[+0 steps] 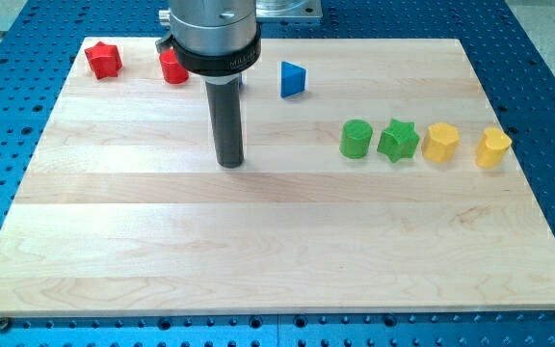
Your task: Push the blue blocks at the center of the board
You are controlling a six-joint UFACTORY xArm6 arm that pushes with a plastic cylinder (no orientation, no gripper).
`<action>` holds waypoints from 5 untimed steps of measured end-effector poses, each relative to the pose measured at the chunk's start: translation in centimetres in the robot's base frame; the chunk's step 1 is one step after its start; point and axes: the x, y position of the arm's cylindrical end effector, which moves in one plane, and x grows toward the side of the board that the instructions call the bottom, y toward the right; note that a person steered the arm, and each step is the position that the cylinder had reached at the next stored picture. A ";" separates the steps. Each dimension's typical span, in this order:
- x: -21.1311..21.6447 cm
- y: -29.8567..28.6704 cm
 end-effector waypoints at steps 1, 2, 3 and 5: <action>0.0 0.0; 0.0 -0.4; 0.0 -0.4; 0.1 -0.7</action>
